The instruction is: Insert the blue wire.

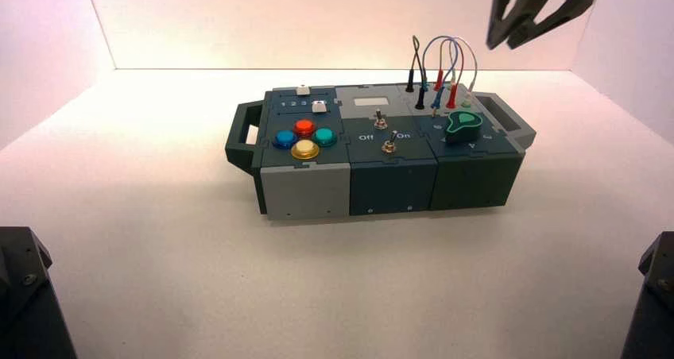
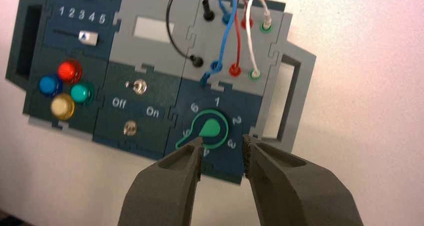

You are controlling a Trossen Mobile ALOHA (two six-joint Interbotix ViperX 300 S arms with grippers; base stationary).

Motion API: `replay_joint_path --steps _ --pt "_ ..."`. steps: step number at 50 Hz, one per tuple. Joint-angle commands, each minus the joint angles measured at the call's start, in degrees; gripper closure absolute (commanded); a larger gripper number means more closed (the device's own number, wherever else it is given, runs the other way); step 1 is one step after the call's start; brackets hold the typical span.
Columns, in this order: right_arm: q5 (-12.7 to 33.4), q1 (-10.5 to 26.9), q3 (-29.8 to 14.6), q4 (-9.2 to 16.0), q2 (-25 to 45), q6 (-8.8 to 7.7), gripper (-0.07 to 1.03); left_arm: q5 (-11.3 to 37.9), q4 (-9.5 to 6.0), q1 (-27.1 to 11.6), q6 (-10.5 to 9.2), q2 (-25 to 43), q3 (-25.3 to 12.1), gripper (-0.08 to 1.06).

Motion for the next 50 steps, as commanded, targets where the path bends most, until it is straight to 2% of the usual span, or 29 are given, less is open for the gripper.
replay_joint_path --steps 1,17,27,50 --pt "-0.79 0.26 -2.11 1.23 1.32 -0.18 0.52 1.05 -0.79 -0.35 -0.09 1.23 -2.11 1.01" --pt "-1.23 0.88 -2.99 2.72 6.77 -0.18 0.52 1.58 -0.79 -1.49 0.09 3.60 -2.46 1.01" --pt "-3.78 2.11 -3.69 3.87 9.67 -0.18 0.51 1.23 -0.79 -1.49 0.18 4.04 -2.37 1.01" --pt "-4.75 2.20 -7.21 4.39 15.91 -0.18 0.51 0.62 -0.62 -1.49 0.26 4.04 -2.02 1.01"
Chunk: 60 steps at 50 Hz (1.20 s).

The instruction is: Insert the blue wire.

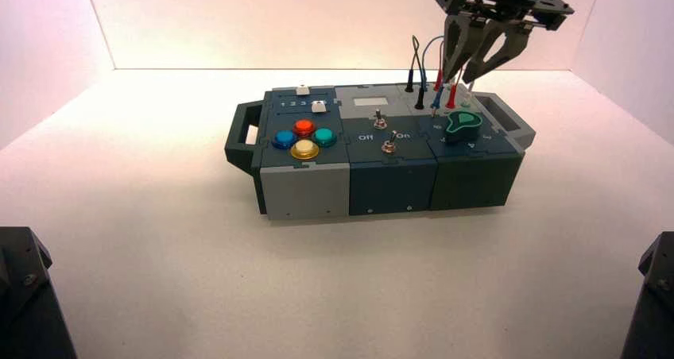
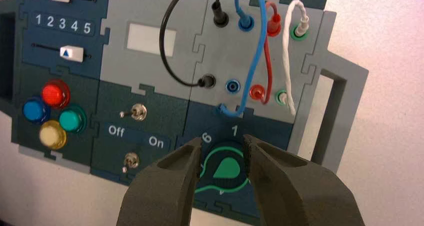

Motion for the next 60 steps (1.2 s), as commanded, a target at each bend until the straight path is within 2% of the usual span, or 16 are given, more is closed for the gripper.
replay_joint_path --steps 1,47,60 --pt "-0.35 0.35 -2.11 0.35 0.53 -0.18 0.51 -0.62 -0.09 -0.26 0.09 -0.09 -1.23 1.01" --pt "-1.76 0.35 -5.27 0.35 7.65 -0.18 0.52 -1.32 0.18 -0.26 0.26 -0.09 -1.14 1.01" --pt "-1.76 0.35 -6.06 0.35 8.35 -0.18 0.56 -1.32 0.26 -0.26 0.26 -0.09 -1.14 1.00"
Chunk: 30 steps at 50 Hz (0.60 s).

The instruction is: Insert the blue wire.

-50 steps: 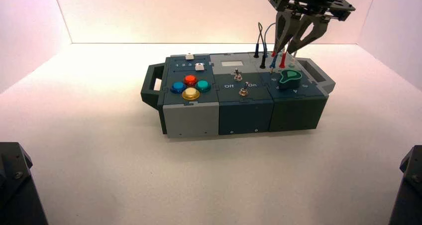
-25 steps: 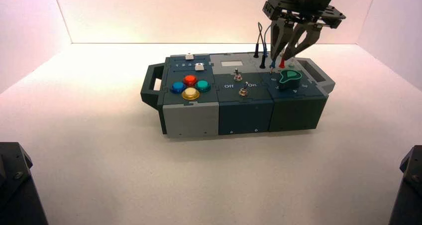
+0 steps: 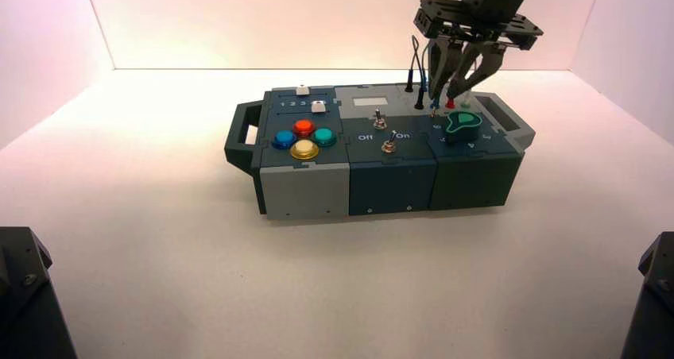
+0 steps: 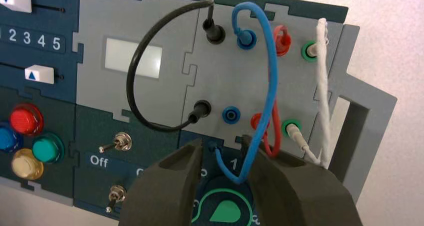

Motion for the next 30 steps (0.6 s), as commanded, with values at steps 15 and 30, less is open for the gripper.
replay_joint_path --steps 15,30 --pt "-0.18 0.26 -1.85 0.26 0.00 -0.26 0.67 -0.62 0.09 -0.18 0.18 -0.18 -0.97 1.01" --pt "-0.18 0.35 -1.41 0.18 -0.44 -0.88 0.99 -0.70 0.09 -0.18 0.26 -0.18 -0.97 1.01"
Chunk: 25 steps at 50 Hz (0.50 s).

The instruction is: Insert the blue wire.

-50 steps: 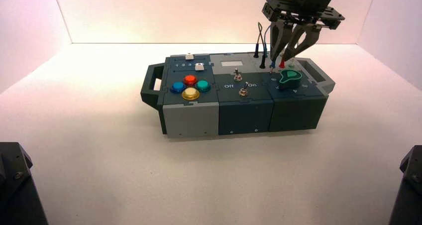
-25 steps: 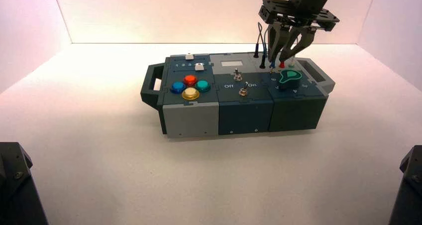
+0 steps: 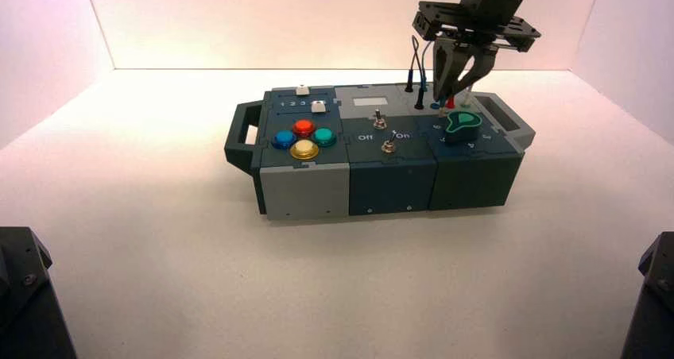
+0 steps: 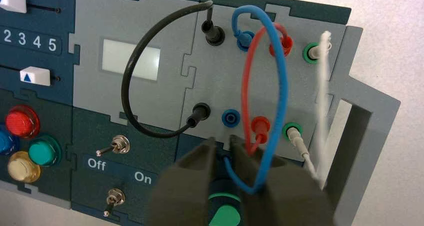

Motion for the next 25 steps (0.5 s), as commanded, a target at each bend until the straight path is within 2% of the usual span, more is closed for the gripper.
replay_joint_path --steps 1,25 --pt "-0.18 0.35 -1.05 0.09 -1.41 -0.35 0.99 -0.44 0.09 -0.26 0.18 -0.09 -0.97 1.01" --pt "0.35 0.35 0.00 -0.09 -7.47 -0.26 0.99 -0.70 0.18 -0.26 0.18 -0.09 -0.88 1.00"
